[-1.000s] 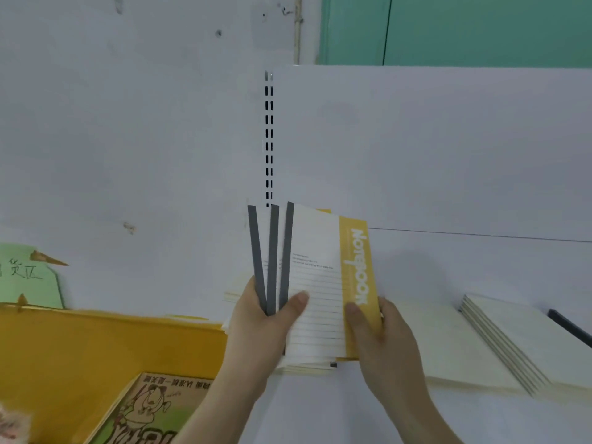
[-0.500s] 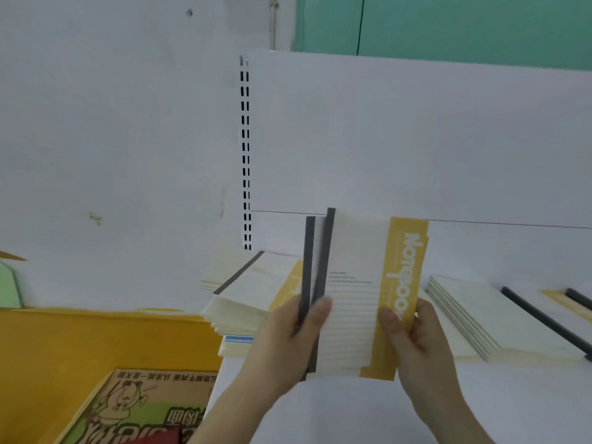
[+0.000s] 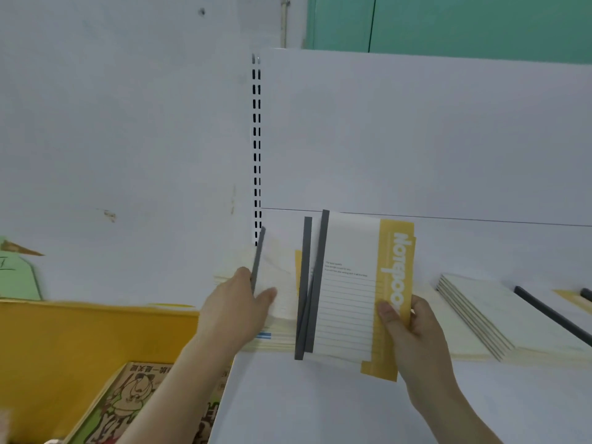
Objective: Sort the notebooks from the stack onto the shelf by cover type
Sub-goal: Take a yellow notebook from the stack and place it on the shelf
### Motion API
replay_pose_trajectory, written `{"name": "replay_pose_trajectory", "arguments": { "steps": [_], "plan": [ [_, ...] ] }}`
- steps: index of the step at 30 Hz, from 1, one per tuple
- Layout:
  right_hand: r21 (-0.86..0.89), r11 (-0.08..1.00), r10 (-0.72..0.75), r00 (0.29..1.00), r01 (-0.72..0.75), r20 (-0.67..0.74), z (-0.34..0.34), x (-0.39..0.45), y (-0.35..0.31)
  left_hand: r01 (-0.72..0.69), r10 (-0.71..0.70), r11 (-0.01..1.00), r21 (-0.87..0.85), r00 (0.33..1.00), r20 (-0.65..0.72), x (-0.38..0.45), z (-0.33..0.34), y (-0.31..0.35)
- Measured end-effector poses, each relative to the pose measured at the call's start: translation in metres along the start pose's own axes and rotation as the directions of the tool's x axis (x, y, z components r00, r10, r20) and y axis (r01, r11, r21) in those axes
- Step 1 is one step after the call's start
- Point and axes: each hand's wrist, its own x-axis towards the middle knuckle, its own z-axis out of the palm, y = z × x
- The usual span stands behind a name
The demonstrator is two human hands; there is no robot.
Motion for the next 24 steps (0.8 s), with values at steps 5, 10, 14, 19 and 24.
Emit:
{"name": "replay_pose_trajectory", "arguments": {
  "steps": [5, 10, 14, 19, 24],
  "plan": [
    [0.084, 0.990, 0.114, 0.993, -0.113, -0.008, 0.015, 0.004, -0.002, -0.173, 0.131, 0.807, -0.565, 0.985, -0.114, -0.034, 0.010, 0.001],
    [0.152, 0.976, 0.151, 0.988, -0.153, 0.027, 0.016, 0.004, -0.006, -0.066, 0.246, 0.563, -0.824, 0.965, 0.090, -0.061, 0.026, 0.006],
    [0.075, 0.997, 0.012, 1.000, -0.012, -0.005, 0.017, 0.000, -0.012, 0.006, 0.220, 0.606, -0.796, 0.960, 0.174, -0.068, 0.027, 0.008],
    [0.000, 0.980, -0.199, 0.980, 0.199, -0.005, 0.023, -0.019, -0.013, -0.076, 0.128, 0.691, -0.719, 0.992, 0.018, -0.056, 0.026, 0.019],
    [-0.002, 0.969, -0.247, 0.962, 0.249, 0.121, 0.024, -0.037, 0.003, -0.071, 0.062, 0.620, -0.782, 0.997, -0.041, -0.064, 0.037, 0.022]
  ]
}}
